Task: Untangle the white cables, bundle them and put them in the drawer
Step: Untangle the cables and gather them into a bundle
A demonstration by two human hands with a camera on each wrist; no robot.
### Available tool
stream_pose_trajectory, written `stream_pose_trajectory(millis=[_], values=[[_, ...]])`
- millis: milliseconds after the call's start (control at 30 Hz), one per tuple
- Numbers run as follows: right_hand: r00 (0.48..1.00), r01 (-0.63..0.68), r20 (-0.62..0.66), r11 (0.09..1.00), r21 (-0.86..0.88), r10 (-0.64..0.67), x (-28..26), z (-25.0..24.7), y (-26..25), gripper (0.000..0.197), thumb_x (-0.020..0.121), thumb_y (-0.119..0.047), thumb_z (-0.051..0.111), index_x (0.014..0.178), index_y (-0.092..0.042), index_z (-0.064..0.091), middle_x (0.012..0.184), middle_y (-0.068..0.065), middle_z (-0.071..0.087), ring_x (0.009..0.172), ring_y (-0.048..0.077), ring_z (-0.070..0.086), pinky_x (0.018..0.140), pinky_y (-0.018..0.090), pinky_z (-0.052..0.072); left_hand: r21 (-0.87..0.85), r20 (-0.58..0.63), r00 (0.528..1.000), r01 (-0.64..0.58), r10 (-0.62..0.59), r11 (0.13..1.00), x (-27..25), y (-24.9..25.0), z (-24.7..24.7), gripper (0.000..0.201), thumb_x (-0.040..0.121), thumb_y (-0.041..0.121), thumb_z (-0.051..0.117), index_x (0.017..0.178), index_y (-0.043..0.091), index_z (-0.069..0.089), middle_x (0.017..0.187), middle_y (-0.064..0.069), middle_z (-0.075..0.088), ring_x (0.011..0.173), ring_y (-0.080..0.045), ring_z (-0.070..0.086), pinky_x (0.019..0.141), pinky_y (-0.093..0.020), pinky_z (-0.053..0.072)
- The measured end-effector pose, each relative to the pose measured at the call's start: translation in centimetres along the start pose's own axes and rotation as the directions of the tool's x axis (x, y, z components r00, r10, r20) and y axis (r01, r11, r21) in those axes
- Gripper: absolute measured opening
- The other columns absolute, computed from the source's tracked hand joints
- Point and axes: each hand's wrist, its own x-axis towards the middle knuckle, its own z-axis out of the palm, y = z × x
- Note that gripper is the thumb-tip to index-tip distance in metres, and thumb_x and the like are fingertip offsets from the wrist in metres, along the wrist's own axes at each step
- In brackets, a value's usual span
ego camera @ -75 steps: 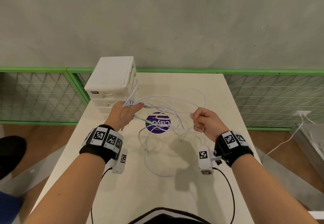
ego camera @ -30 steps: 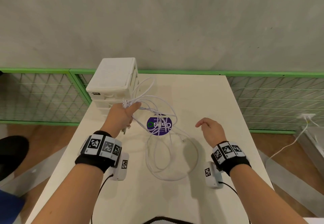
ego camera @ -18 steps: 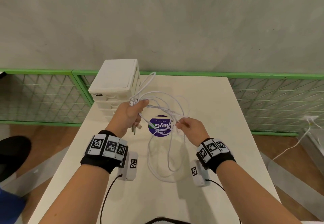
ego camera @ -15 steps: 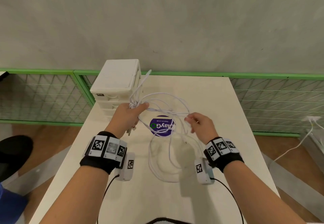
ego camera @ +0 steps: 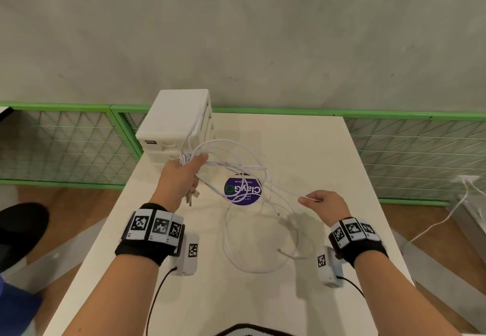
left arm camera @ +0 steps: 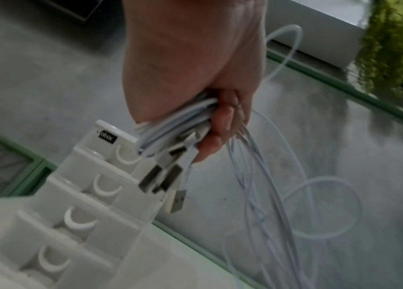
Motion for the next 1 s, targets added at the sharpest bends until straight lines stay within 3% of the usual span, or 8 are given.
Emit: stream_pose_trajectory(millis=[267, 367, 467, 567, 667, 767, 867, 1000], values=[[0.936, 0.231, 0.215, 0.947, 0.223, -0.279, -0.8, 2.3, -6.1, 0.012, 0.086, -0.021, 0.065, 0.074, -0.023, 0.069, 0.072, 0.002, 0.067, 0.065, 0.009, 0.059, 0.075, 0.026, 0.048, -0.02, 0.208, 0.978, -0.031, 0.034, 0.999, -1.0, 0.9, 1.7, 0.046, 0.086, 0.042, 0.065, 0.058, 0.014, 0.041, 0.038, 0.003, 0.033, 0.038, -0.015, 0.03, 0.047, -0.026, 0.031], [0.953, 0.245, 0.108, 0.93, 0.275, -0.283, -0.9, 2.9, -7.4, 0.008, 0.085, -0.019, 0.066, 0.084, -0.018, 0.074, 0.075, 0.01, 0.07, 0.06, 0.01, 0.059, 0.071, 0.023, 0.048, -0.06, 0.284, 0.959, 0.002, 0.015, 0.998, -1.3, 1.3, 1.7, 0.047, 0.084, 0.048, 0.064, 0.057, 0.016, 0.042, 0.04, 0.003, 0.03, 0.039, -0.015, 0.028, 0.051, -0.03, 0.032], [0.965, 0.246, -0.03, 0.867, 0.433, -0.259, -0.8, 2.6, -7.9, 0.019, 0.084, -0.006, 0.065, 0.103, -0.005, 0.071, 0.08, 0.005, 0.069, 0.053, -0.003, 0.055, 0.062, 0.009, 0.046, -0.07, 0.344, 0.939, 0.039, -0.013, 0.997, -1.4, 1.6, 1.4, 0.047, 0.084, 0.051, 0.061, 0.06, 0.014, 0.045, 0.041, 0.003, 0.028, 0.038, -0.015, 0.026, 0.048, -0.028, 0.034], [0.956, 0.285, -0.102, 0.795, 0.536, -0.274, -1.2, 1.7, -8.2, 0.024, 0.087, -0.001, 0.06, 0.109, -0.006, 0.068, 0.076, 0.002, 0.065, 0.057, -0.005, 0.054, 0.061, 0.009, 0.045, -0.038, 0.36, 0.932, 0.042, -0.026, 0.998, -1.4, 1.5, 1.2, 0.049, 0.084, 0.055, 0.058, 0.066, 0.011, 0.051, 0.042, 0.002, 0.029, 0.037, -0.015, 0.027, 0.048, -0.028, 0.03], [0.944, 0.31, -0.085, 0.775, 0.551, -0.317, -1.5, 1.3, -8.3, 0.024, 0.089, -0.006, 0.059, 0.109, -0.016, 0.068, 0.086, 0.008, 0.065, 0.068, 0.004, 0.05, 0.06, 0.009, 0.041, 0.028, 0.318, 0.948, 0.014, -0.023, 1.0, -1.7, 1.4, 1.5, 0.052, 0.084, 0.06, 0.056, 0.067, 0.011, 0.056, 0.042, 0.002, 0.031, 0.038, -0.015, 0.028, 0.044, -0.024, 0.03], [0.951, 0.282, -0.057, 0.779, 0.56, -0.304, -1.7, 1.4, -8.6, 0.019, 0.086, -0.016, 0.065, 0.1, -0.005, 0.072, 0.09, 0.017, 0.068, 0.075, 0.012, 0.052, 0.06, 0.009, 0.04, 0.044, 0.326, 0.945, -0.028, 0.012, 0.999, -2.1, 1.5, 2.3, 0.057, 0.088, 0.061, 0.048, 0.066, 0.009, 0.061, 0.043, 0.003, 0.032, 0.038, -0.014, 0.031, 0.04, -0.021, 0.034], [0.963, 0.247, -0.063, 0.774, 0.583, -0.261, -1.7, 1.6, -8.9, 0.015, 0.087, -0.015, 0.064, 0.096, -0.007, 0.072, 0.067, -0.008, 0.068, 0.063, -0.002, 0.056, 0.061, 0.005, 0.041, 0.019, 0.425, 0.903, -0.068, 0.054, 0.997, -2.7, 1.8, 2.9, 0.057, 0.093, 0.054, 0.044, 0.075, 0.005, 0.067, 0.042, 0.003, 0.031, 0.037, -0.013, 0.03, 0.045, -0.023, 0.035], [0.962, 0.251, -0.057, 0.785, 0.566, -0.266, -1.4, 1.8, -9.1, 0.012, 0.086, -0.012, 0.064, 0.096, -0.01, 0.071, 0.075, -0.008, 0.066, 0.061, -0.007, 0.056, 0.065, 0.008, 0.042, 0.012, 0.464, 0.88, -0.123, 0.103, 0.992, -3.4, 2.4, 3.2, 0.051, 0.095, 0.047, 0.046, 0.083, 0.004, 0.07, 0.041, 0.003, 0.03, 0.039, -0.012, 0.03, 0.046, -0.025, 0.032]])
